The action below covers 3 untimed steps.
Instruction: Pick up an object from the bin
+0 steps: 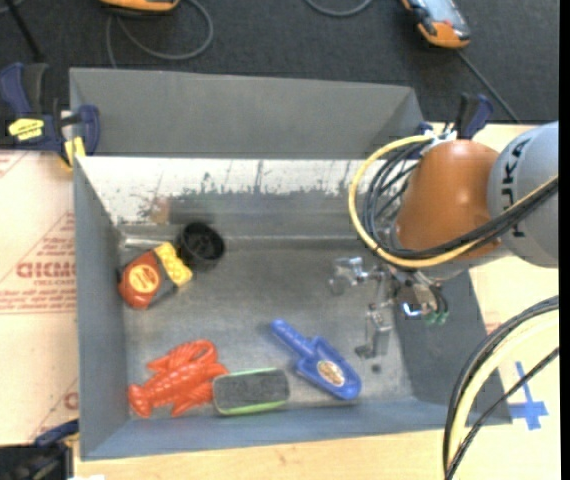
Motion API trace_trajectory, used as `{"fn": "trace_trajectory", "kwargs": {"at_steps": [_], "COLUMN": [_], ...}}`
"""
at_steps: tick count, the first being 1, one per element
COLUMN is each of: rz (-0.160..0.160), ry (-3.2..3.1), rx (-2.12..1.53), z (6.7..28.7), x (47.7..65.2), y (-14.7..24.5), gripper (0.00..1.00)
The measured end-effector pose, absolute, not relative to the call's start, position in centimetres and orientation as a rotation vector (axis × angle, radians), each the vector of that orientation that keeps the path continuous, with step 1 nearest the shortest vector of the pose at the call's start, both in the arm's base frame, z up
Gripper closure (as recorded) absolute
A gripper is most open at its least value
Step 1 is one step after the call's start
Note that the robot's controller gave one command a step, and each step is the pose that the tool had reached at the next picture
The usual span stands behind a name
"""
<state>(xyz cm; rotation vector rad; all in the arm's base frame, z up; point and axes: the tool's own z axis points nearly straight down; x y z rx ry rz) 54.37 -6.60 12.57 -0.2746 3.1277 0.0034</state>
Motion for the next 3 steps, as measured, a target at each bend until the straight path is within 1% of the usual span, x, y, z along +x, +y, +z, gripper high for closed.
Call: {"fn": "trace_trajectory", "kwargs": {"at_steps": [1,2,3], "rz": [0.002,0.001,0.002], "ry": [3.125,3.132,3.14], "rx": [-0.253,-0.204,-0.087], "z": [13.2,7.1,7.3], "x": [56.8,52.8,54.7], "y": [-4.0,-0.6,0.1], "gripper": [0.0,0.0,1.0]}}
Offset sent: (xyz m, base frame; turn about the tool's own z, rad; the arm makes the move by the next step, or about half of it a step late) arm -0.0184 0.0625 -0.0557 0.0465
